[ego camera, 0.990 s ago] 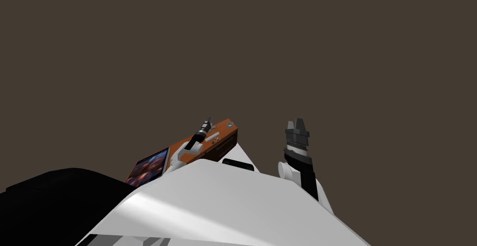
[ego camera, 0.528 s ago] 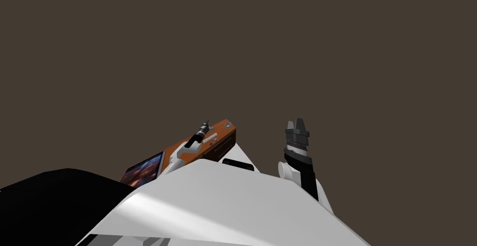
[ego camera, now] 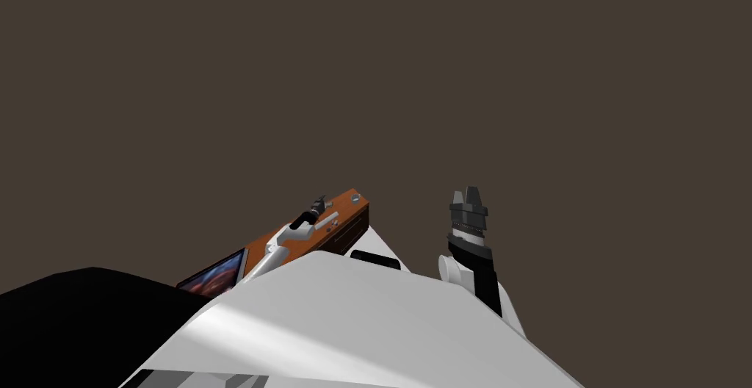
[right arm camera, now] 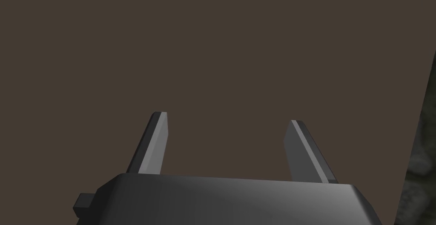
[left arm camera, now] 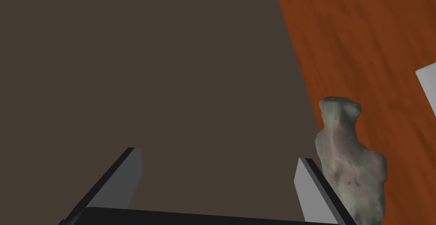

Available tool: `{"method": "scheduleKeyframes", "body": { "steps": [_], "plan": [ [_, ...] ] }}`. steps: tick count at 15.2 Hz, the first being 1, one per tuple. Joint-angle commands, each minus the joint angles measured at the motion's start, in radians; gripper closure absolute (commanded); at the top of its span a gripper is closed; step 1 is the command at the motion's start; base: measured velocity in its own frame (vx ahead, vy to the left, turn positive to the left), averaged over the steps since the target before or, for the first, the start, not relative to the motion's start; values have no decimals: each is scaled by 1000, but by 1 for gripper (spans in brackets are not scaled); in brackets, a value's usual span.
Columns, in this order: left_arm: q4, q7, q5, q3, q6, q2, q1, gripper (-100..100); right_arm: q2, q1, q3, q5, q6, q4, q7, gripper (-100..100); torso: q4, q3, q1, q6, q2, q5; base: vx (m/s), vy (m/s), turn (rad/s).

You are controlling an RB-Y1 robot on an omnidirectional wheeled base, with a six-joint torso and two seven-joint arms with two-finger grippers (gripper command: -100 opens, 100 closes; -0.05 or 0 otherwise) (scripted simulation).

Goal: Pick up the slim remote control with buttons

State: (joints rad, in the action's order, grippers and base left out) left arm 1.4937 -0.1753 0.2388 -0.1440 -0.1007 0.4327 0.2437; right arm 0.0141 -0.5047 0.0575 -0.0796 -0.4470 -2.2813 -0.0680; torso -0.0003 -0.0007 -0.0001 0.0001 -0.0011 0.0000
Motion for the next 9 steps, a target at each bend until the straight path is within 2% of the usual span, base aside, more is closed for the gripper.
{"method": "scheduleKeyframes", "body": {
  "steps": [1, 3, 4, 6, 7, 8, 9],
  "plan": [
    [-50, -10, 35, -13, -50, 16, -23, -100, 0, 0, 0, 0, 0, 0, 0, 0, 0, 0, 0, 0, 0, 0, 15, -6, -156],
    [-78, -10, 35, -13, -76, 16, -23, -100, 0, 0, 0, 0, 0, 0, 0, 0, 0, 0, 0, 0, 0, 0, 13, -1, -97],
    [-114, -16, 63, -23, -102, 29, -41, -100, 0, 0, 0, 0, 0, 0, 0, 0, 0, 0, 0, 0, 0, 0, 12, -2, -122],
    [-135, -16, 63, -23, -125, 29, -41, -100, 0, 0, 0, 0, 0, 0, 0, 0, 0, 0, 0, 0, 0, 0, 12, 0, -88],
    [-169, -23, 90, -32, -158, 41, -59, -100, 0, 0, 0, 0, 0, 0, 0, 0, 0, 0, 0, 0, 0, 0, 13, -2, -99],
    [-190, -23, 90, -32, -174, 41, -59, -100, 0, 0, 0, 0, 0, 0, 0, 0, 0, 0, 0, 0, 0, 0, 14, 0, -106],
    [-191, -23, 90, -32, -174, 41, -59, -100, 0, 0, 0, 0, 0, 0, 0, 0, 0, 0, 0, 0, 0, 0, 11, 1, -53]
  ]
}}
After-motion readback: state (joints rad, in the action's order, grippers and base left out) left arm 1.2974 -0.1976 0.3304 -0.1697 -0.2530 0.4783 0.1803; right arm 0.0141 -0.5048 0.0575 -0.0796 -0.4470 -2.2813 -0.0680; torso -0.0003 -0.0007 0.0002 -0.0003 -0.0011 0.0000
